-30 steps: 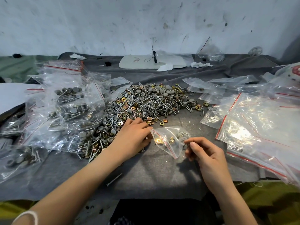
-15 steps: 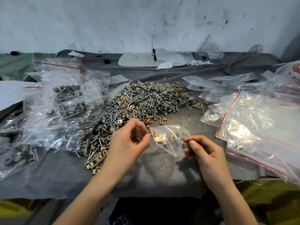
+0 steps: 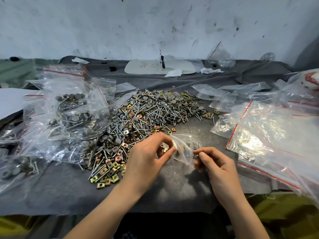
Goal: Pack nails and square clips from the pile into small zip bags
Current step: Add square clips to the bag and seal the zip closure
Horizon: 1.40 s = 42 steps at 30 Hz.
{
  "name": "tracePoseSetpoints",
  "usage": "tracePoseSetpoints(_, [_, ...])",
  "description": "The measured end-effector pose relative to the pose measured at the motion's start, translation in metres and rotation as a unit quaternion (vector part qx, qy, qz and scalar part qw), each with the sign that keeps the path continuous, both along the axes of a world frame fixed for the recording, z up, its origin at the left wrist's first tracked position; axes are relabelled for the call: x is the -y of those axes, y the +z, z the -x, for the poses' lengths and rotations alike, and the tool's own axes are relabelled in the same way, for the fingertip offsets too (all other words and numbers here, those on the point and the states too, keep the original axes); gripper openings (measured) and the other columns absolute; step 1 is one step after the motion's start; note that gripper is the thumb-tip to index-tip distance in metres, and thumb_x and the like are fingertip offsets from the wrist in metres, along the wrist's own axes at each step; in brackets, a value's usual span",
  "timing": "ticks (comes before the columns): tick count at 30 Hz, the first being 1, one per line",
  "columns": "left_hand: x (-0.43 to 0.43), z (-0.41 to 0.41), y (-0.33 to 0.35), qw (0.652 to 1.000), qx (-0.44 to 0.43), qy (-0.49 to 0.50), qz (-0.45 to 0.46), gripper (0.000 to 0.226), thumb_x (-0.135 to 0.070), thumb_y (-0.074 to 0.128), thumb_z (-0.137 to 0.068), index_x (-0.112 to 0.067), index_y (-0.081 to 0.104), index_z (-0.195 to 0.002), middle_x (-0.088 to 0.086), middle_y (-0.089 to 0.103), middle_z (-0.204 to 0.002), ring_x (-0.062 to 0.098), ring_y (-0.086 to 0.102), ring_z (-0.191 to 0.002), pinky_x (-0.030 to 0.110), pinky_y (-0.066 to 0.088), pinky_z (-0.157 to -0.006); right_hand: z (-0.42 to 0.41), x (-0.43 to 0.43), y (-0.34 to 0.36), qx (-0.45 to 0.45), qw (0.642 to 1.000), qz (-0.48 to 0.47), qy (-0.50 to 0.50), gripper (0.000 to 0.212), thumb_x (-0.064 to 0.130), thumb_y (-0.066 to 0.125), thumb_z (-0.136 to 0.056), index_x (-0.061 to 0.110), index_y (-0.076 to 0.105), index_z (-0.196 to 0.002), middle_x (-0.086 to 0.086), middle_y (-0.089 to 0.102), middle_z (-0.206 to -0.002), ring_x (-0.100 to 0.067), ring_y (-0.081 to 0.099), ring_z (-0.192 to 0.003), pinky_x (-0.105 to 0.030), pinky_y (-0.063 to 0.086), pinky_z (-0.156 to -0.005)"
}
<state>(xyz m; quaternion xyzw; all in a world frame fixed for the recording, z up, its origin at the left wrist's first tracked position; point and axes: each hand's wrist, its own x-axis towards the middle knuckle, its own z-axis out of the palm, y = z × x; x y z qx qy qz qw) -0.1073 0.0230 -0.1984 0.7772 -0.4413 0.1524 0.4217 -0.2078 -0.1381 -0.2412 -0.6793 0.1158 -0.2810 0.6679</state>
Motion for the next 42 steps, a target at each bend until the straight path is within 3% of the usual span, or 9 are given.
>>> tracePoseSetpoints(6, [0.001,-0.005,-0.002,0.999,-0.039,-0.013,-0.016,0.028,-0.04,0.057,-0.087,-0.015,0.071,-0.092,-0.006,0.068,-0.087,0.009,0.062,-0.069,0.033,0.053,-0.064,0.001,-0.001,0.003,0.002,1.0,0.003,0.003,0.025,0.005,0.055,-0.092,0.022,0.073,-0.085,-0.001,0.066,-0.066,-0.006,0.058,-0.06,-0.013,0.045,-0.057])
tracePoseSetpoints(9, [0.0,-0.004,0.001,0.997,-0.053,-0.051,-0.001,0.02,-0.027,0.06,-0.092,-0.013,0.071,-0.099,-0.006,0.069,-0.091,0.006,0.064,-0.079,0.027,0.052,-0.072,0.002,-0.005,0.006,0.021,0.999,0.011,-0.037,0.017,0.009,0.06,-0.09,0.021,0.072,-0.085,0.0,0.067,-0.071,-0.006,0.06,-0.065,-0.014,0.046,-0.06])
tracePoseSetpoints(11, [0.0,-0.002,0.003,0.995,-0.075,-0.065,0.014,0.021,-0.02,0.055,-0.092,-0.011,0.07,-0.104,-0.006,0.069,-0.093,0.004,0.066,-0.08,0.026,0.054,-0.074,0.007,-0.012,0.009,0.047,0.991,0.095,-0.084,0.007,0.024,0.067,-0.085,0.027,0.068,-0.092,0.006,0.068,-0.086,-0.006,0.063,-0.078,-0.015,0.047,-0.069])
tracePoseSetpoints(15, [0.002,0.001,0.011,0.989,-0.097,-0.104,0.037,0.023,-0.01,0.051,-0.093,-0.008,0.069,-0.107,0.0,0.071,-0.095,0.004,0.068,-0.082,0.023,0.055,-0.077,0.011,-0.023,0.017,0.093,0.928,0.341,-0.12,0.035,0.041,0.068,-0.079,0.023,0.062,-0.108,0.002,0.058,-0.109,-0.015,0.057,-0.105,-0.02,0.043,-0.09])
tracePoseSetpoints(20, [0.001,-0.01,0.016,0.993,-0.001,-0.114,0.006,0.024,0.002,0.062,-0.082,-0.007,0.07,-0.103,0.005,0.062,-0.101,0.008,0.061,-0.079,0.026,0.053,-0.074,0.003,-0.006,0.026,0.123,0.883,0.403,-0.206,0.018,0.02,0.069,-0.084,0.003,0.07,-0.089,-0.003,0.062,-0.089,-0.024,0.063,-0.082,-0.028,0.05,-0.076])
tracePoseSetpoints(24, [-0.002,-0.029,0.016,0.992,0.071,-0.064,-0.085,0.019,-0.014,0.066,-0.082,-0.013,0.072,-0.1,0.006,0.051,-0.124,0.012,0.056,-0.087,0.038,0.055,-0.07,0.002,0.01,0.028,0.108,0.857,0.471,-0.178,0.019,0.022,0.072,-0.08,0.004,0.071,-0.085,0.003,0.059,-0.088,-0.017,0.057,-0.08,-0.026,0.048,-0.073])
tracePoseSetpoints(31, [0.0,-0.042,0.016,0.99,0.068,-0.11,-0.065,0.011,0.0,0.068,-0.082,-0.001,0.073,-0.092,0.008,0.067,-0.094,0.019,0.066,-0.08,0.03,0.053,-0.073,0.003,0.026,0.04,0.093,0.862,0.484,-0.117,0.011,0.015,0.07,-0.078,0.005,0.069,-0.082,0.0,0.065,-0.078,-0.014,0.059,-0.071,-0.027,0.049,-0.066])
tracePoseSetpoints(38, [0.005,-0.041,0.027,0.993,0.051,-0.106,-0.028,0.011,0.001,0.07,-0.08,-0.001,0.073,-0.09,0.008,0.067,-0.09,0.015,0.064,-0.078,0.023,0.053,-0.074,-0.009,0.03,0.063,0.054,0.873,0.479,-0.071,0.008,0.001,0.076,-0.074,0.004,0.069,-0.078,0.003,0.062,-0.074,-0.005,0.053,-0.064,-0.009,0.043,-0.064])
tracePoseSetpoints(42, [0.008,-0.042,0.066,0.994,0.055,-0.093,0.031,0.014,-0.011,0.066,-0.083,-0.009,0.07,-0.096,0.0,0.064,-0.094,0.009,0.062,-0.08,0.016,0.052,-0.075,-0.016,0.042,0.11,0.096,0.907,0.409,-0.039,0.012,0.016,0.074,-0.079,0.023,0.065,-0.084,0.02,0.062,-0.075,0.0,0.058,-0.068,-0.01,0.047,-0.066])
